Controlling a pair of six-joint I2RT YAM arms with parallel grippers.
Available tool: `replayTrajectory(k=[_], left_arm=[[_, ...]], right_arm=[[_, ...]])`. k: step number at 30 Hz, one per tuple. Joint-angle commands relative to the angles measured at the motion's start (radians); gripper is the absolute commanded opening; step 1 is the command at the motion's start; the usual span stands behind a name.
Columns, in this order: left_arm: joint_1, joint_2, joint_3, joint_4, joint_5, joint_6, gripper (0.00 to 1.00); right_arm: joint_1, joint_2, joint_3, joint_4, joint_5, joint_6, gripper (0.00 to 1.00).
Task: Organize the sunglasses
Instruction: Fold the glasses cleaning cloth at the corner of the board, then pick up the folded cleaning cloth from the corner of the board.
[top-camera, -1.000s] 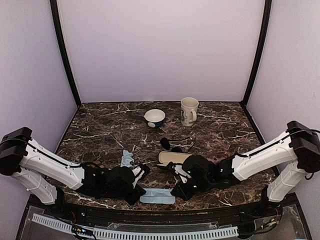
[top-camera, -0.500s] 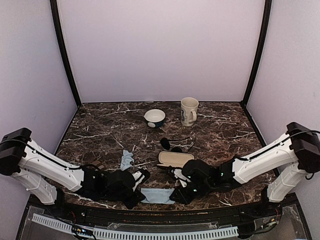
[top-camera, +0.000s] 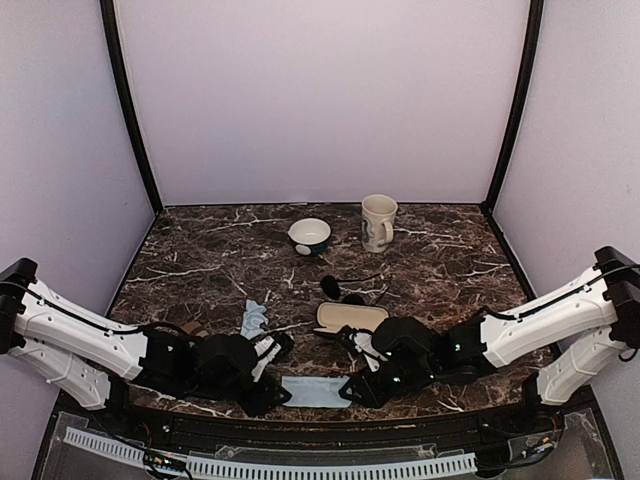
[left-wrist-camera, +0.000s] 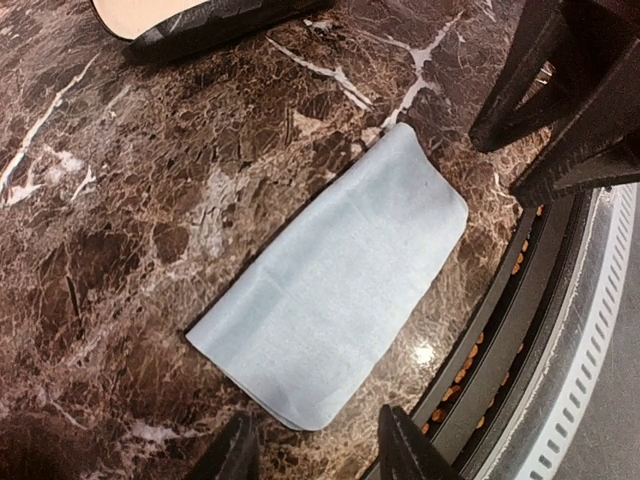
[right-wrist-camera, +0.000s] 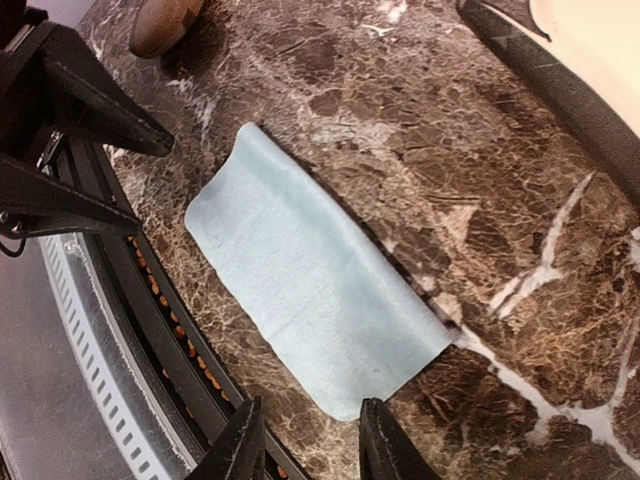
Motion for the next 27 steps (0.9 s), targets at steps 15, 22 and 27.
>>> replayTrajectory(k=[15, 22, 27], left_arm=[[0.272, 0.073, 0.094, -0.059, 0.225, 0.058, 0.51], [0.332, 0.127, 0.092, 0.002, 0.377, 0.081, 0.53], [0.349, 0.182, 0.097, 0.025, 0.432, 0.092, 0.51]], right_arm=[[-0.168, 0.093, 0.076, -0.023, -0.073, -0.002, 0.39], [-0.180, 0.123, 0.080, 0.006, -0.132, -0.013, 0.42], [-0.186, 0.126, 0.076, 0.014, -0.144, -0.012, 0.40]])
